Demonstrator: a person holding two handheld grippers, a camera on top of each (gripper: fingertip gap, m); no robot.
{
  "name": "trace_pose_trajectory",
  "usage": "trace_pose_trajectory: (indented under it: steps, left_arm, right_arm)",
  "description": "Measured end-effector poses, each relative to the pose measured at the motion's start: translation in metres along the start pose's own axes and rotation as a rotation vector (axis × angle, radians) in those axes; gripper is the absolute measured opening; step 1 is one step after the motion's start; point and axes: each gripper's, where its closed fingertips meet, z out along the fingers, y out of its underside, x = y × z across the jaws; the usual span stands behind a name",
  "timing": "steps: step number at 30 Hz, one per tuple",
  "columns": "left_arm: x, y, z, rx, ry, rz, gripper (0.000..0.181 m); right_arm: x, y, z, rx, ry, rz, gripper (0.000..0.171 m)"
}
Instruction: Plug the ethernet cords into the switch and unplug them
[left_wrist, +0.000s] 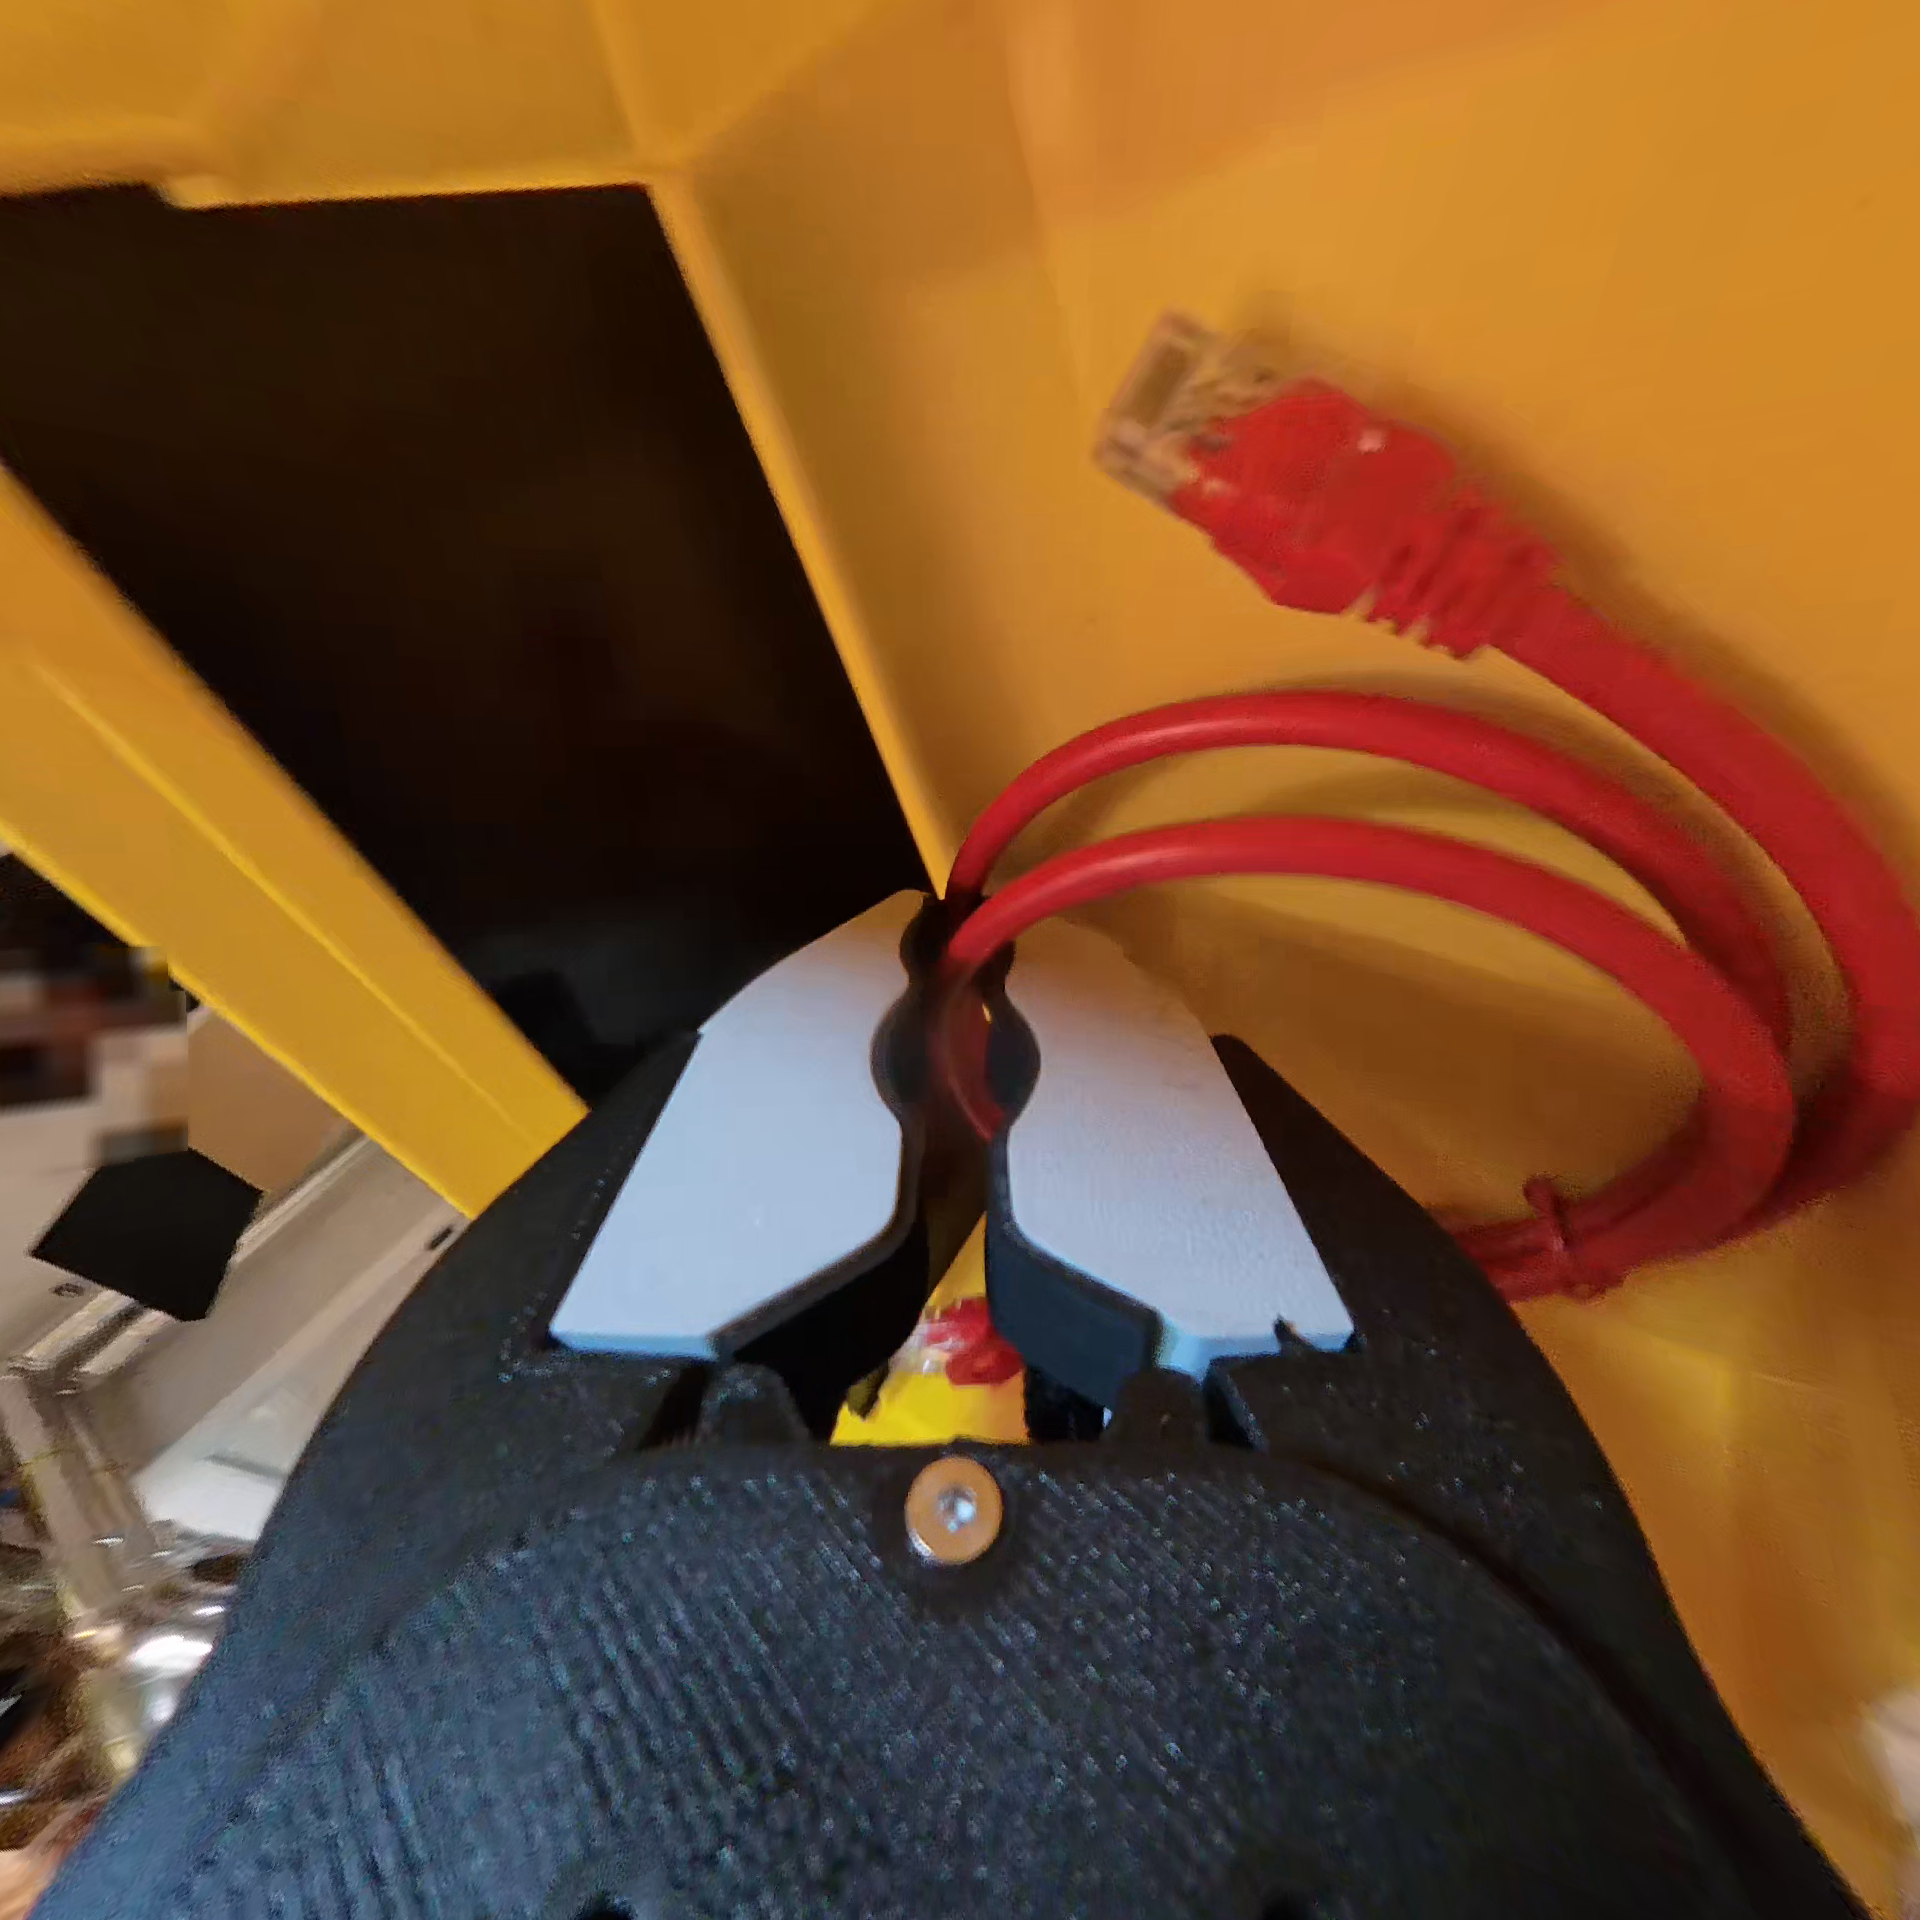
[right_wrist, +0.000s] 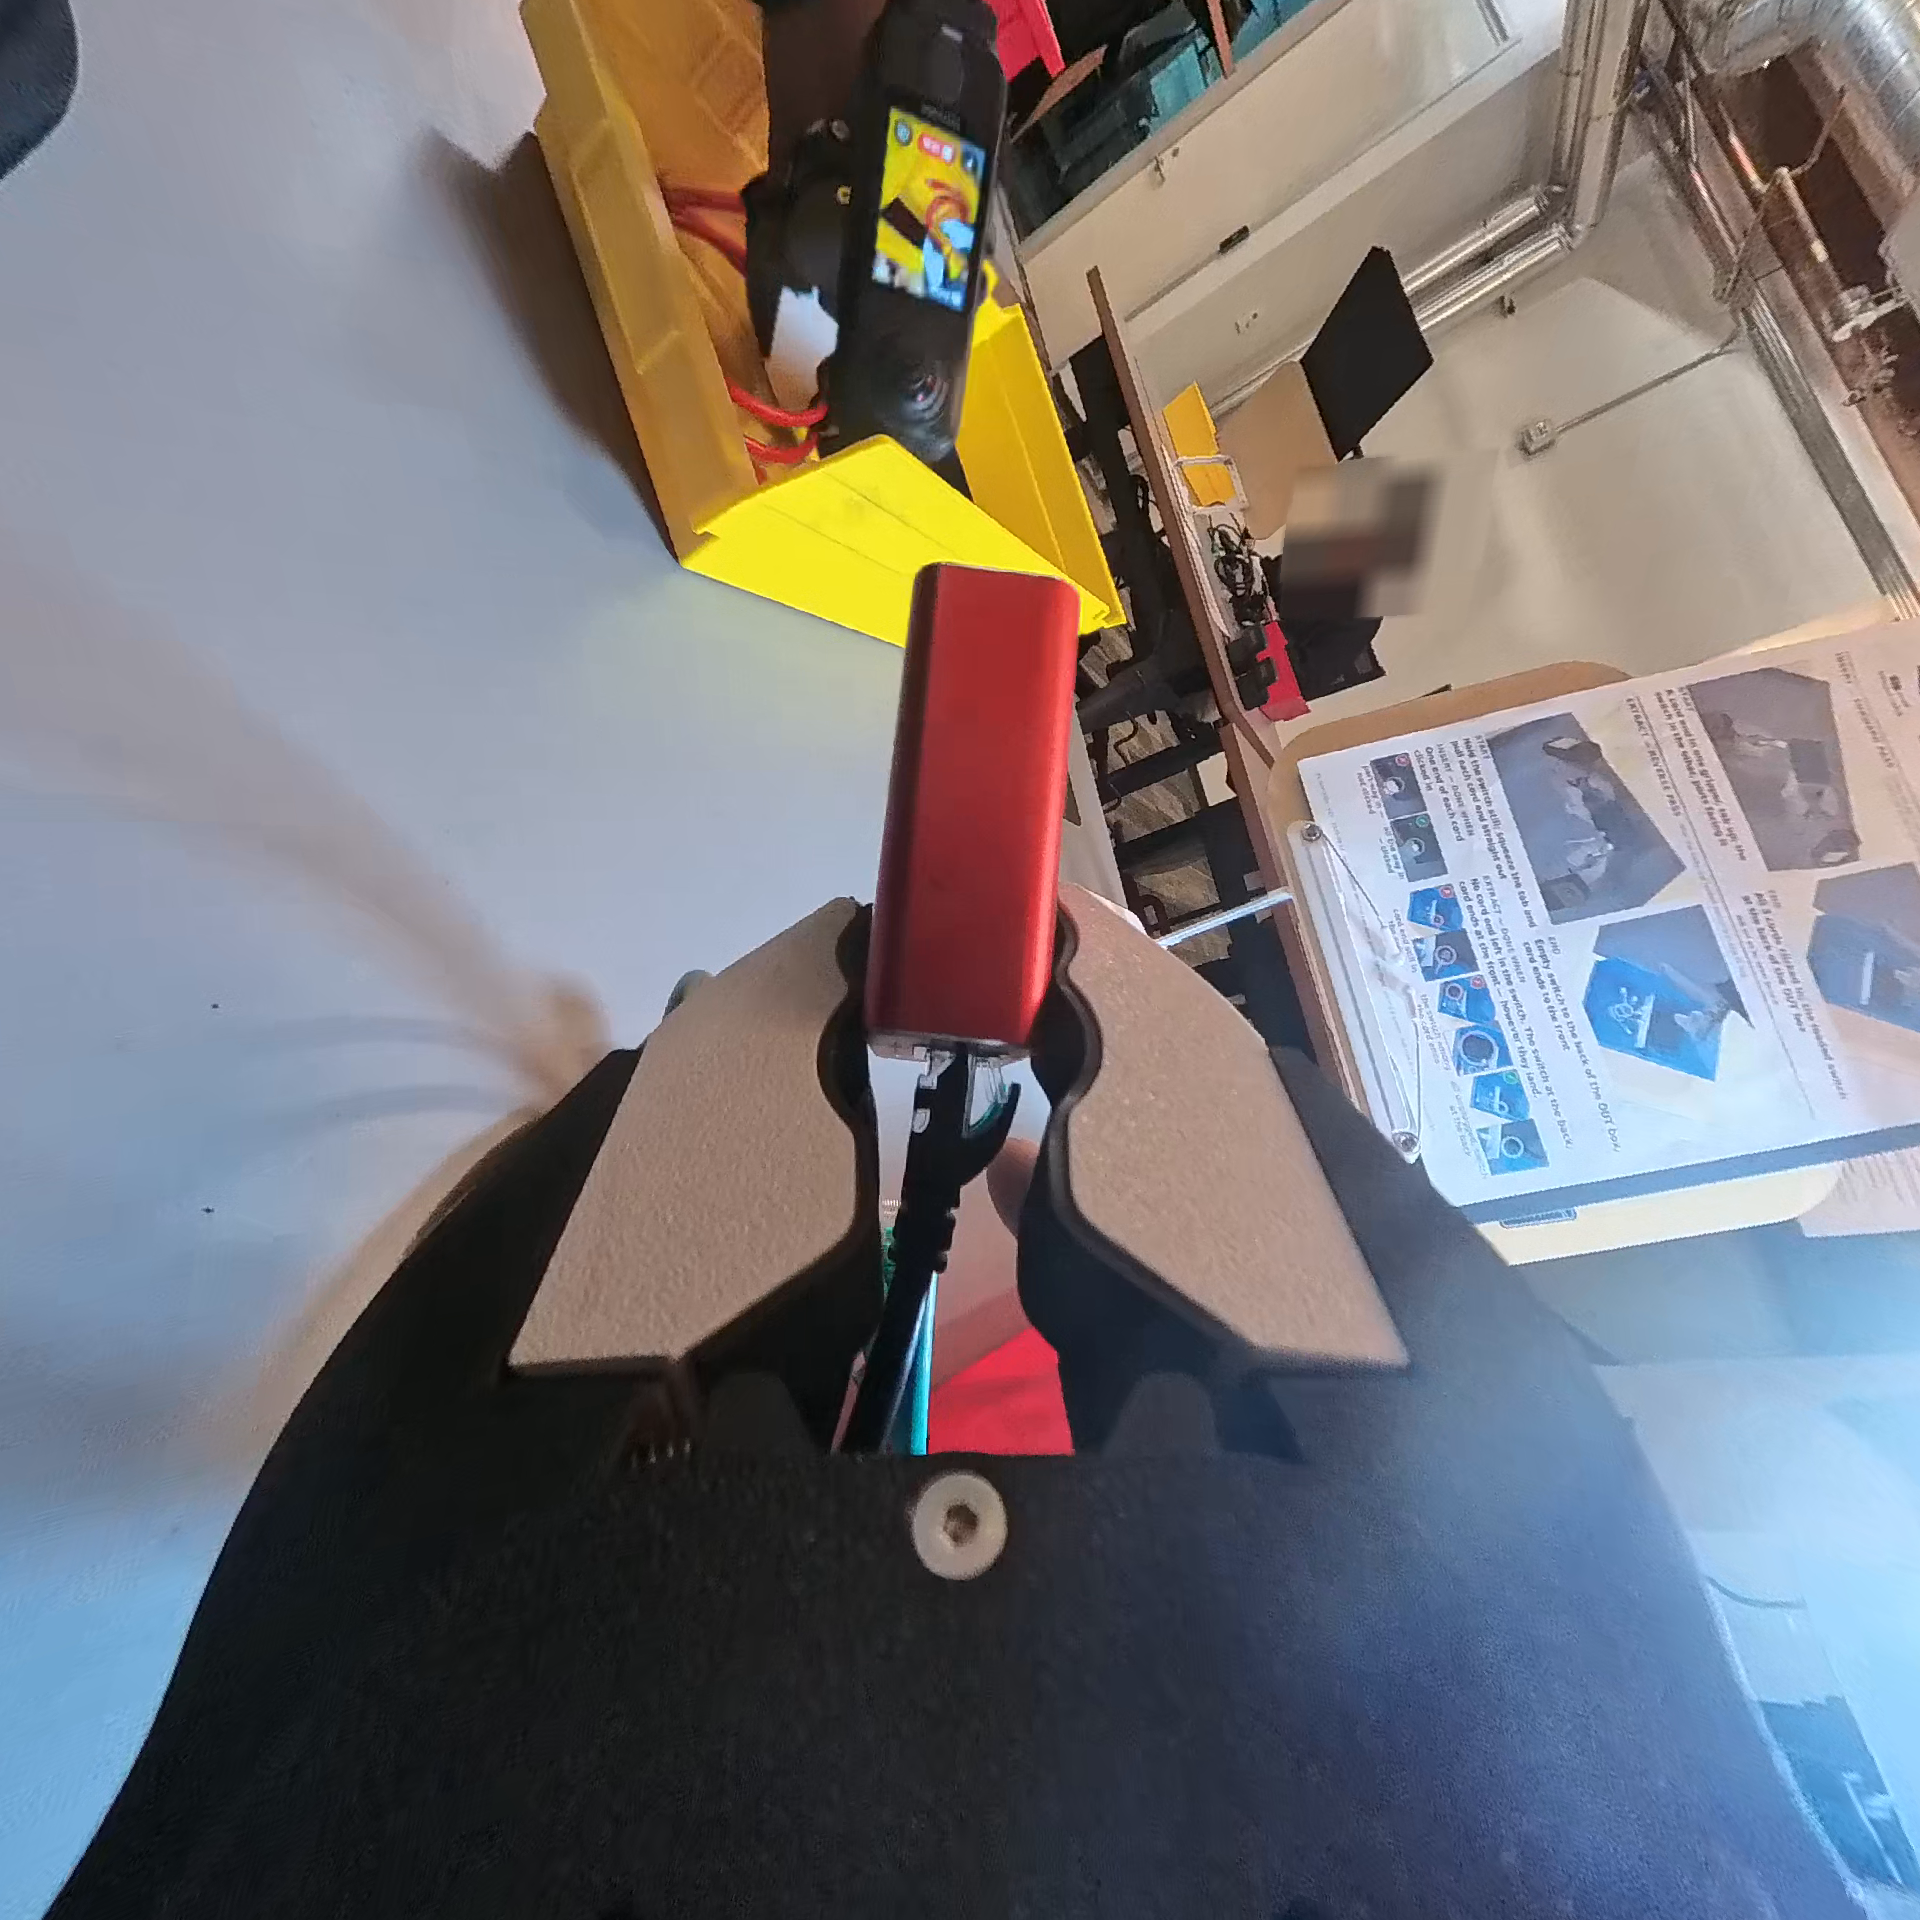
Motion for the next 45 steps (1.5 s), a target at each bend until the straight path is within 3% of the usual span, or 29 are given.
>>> trace_pose_trajectory:
  steps: [6,13,18,27,31,34,37,42,45]
  left_arm:
    - [-0.032,0.017,-0.075,0.145,-0.070,-0.234,0.005]
    - [-0.040,0.019,-0.164,0.244,-0.081,-0.322,0.006]
    - [0.003,-0.041,-0.184,0.389,0.077,-0.279,0.006]
    - [0.088,-0.163,-0.167,0.577,0.359,-0.098,0.006]
    - [0.103,-0.212,-0.184,0.743,0.383,-0.027,0.016]
    - [0.083,-0.225,-0.221,0.915,0.360,-0.165,0.030]
    - [0.055,-0.204,-0.237,0.989,0.306,-0.436,0.028]
    - [0.066,-0.168,-0.209,0.939,0.304,-0.788,0.029]
    - [0.087,-0.176,-0.186,0.888,0.409,-0.962,0.025]
  right_arm:
    - [0.009,0.003,0.001,0.014,0.014,0.038,0.029]
    - [0.014,-0.001,-0.005,0.016,0.049,0.032,0.028]
    - [0.020,-0.004,-0.012,0.024,0.073,0.040,0.028]
    - [0.024,0.001,-0.016,0.019,0.095,0.060,0.028]
    - [0.026,0.004,-0.015,0.013,0.103,0.069,0.028]
    - [0.028,0.009,-0.016,0.004,0.109,0.084,0.028]
    - [0.030,0.012,-0.016,-0.004,0.116,0.095,0.028]
    - [0.035,0.016,-0.014,-0.013,0.129,0.112,0.028]
    - [0.036,0.018,-0.014,-0.024,0.136,0.117,0.028]
